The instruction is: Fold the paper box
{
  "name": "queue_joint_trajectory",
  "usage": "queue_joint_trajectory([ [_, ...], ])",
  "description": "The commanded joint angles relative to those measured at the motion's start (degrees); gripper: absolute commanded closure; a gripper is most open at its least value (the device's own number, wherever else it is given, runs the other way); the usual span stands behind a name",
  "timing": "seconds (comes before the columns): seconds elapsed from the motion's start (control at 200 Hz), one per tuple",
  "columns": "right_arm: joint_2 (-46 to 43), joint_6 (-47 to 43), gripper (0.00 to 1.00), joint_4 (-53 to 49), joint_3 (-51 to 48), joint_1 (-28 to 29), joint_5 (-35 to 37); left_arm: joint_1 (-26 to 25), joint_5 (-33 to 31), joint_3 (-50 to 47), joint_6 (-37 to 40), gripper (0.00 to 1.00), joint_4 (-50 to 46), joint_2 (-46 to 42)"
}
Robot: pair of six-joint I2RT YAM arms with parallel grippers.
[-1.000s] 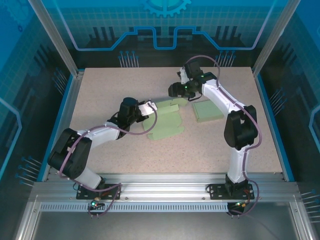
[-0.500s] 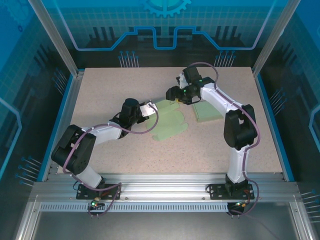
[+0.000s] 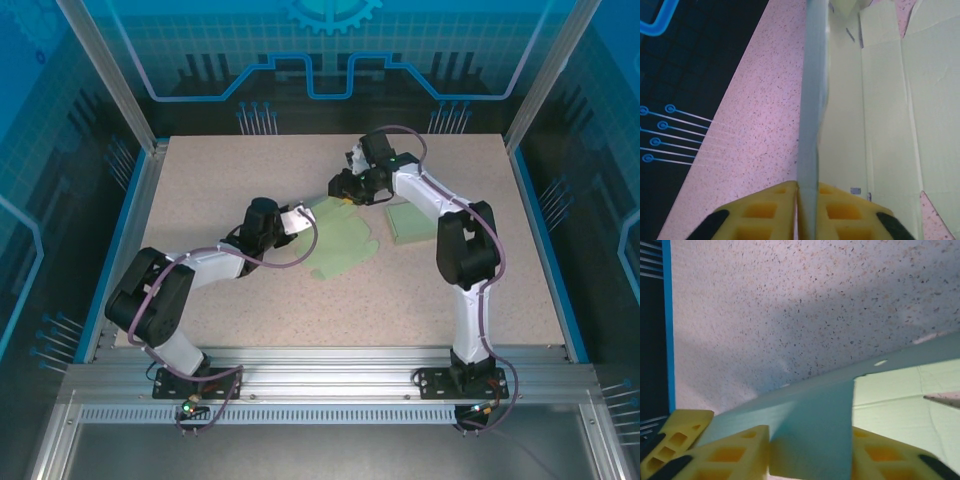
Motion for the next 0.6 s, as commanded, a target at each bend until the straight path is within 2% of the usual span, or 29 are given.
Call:
queue_joint_trajectory([
  [0.0, 0.9, 0.6, 0.64, 0.9, 0.9, -0.3, -1.2, -0.2, 0.8, 1.2, -0.3, 0.71, -0.6, 0.6],
  [0.12, 0.9, 1.1, 0.64, 1.7, 0.3, -0.5, -1.6, -0.5, 3.1, 3.3, -1.3, 0.47, -5.1, -1.3],
  [0.22, 1.1, 1.1, 0.64, 1.6, 0.4, -0.4, -1.7, -2.0, 3.0, 6.2, -1.3, 0.45, -7.3, -1.6],
  [0.455, 1.4, 1.3, 0.64, 1.5, 0.5, -0.5, -1.9, -4.7, -4.8, 12.7, 2.0, 0.47, -4.2, 5.1],
  [0.595, 1.6, 1.6, 0.64, 1.6, 0.6, -0.5, -2.3, -5.6, -8.9, 14.1, 3.8, 0.7, -0.6, 8.9],
])
